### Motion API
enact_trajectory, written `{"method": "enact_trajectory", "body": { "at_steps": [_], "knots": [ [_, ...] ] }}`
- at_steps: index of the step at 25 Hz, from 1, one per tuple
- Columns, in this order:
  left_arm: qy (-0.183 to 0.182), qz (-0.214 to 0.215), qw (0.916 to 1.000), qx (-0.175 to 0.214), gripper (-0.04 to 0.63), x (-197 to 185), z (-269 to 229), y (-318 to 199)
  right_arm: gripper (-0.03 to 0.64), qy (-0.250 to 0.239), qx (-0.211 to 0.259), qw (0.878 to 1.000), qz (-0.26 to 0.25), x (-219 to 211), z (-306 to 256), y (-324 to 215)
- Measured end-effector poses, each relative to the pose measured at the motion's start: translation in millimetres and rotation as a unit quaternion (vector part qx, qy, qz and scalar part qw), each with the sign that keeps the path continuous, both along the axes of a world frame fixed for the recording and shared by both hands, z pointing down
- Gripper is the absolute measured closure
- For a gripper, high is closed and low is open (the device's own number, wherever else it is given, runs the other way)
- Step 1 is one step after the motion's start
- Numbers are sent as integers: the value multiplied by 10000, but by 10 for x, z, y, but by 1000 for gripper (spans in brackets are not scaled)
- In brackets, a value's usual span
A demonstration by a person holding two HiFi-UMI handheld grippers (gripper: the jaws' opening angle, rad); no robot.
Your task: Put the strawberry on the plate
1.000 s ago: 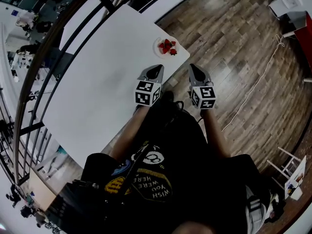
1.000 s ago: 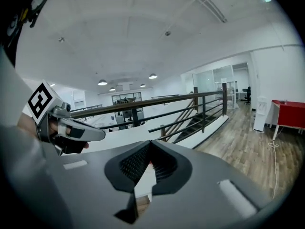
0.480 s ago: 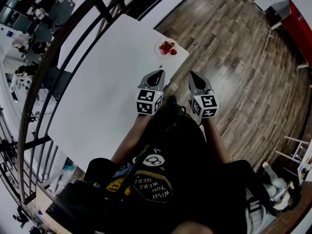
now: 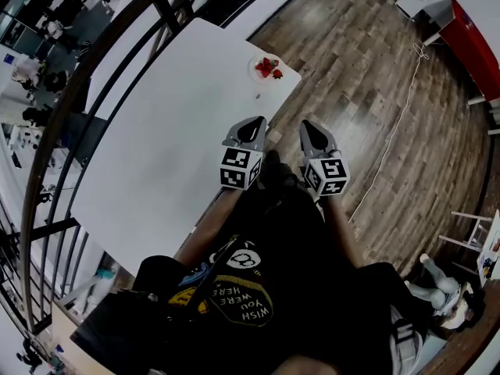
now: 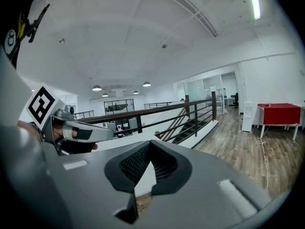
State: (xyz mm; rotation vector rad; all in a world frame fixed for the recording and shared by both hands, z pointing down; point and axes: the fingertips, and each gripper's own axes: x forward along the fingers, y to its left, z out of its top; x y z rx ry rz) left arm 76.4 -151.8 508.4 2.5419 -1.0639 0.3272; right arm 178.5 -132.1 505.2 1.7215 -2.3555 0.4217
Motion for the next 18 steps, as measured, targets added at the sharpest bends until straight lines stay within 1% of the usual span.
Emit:
{"method": "enact_trajectory", "body": {
  "at_steps": [6, 11, 18],
  "knots": [
    [12, 101, 9999, 24, 593, -6, -38, 98, 614, -32, 22, 9999, 126, 12, -52, 86],
    [48, 146, 9999, 28, 592, -3, -41, 151, 614, -37, 5, 9999, 146, -2, -65, 128],
    [101, 218, 9997, 87, 592, 25, -33, 148, 614, -61, 107, 9998, 152, -46, -76, 132]
  ]
}}
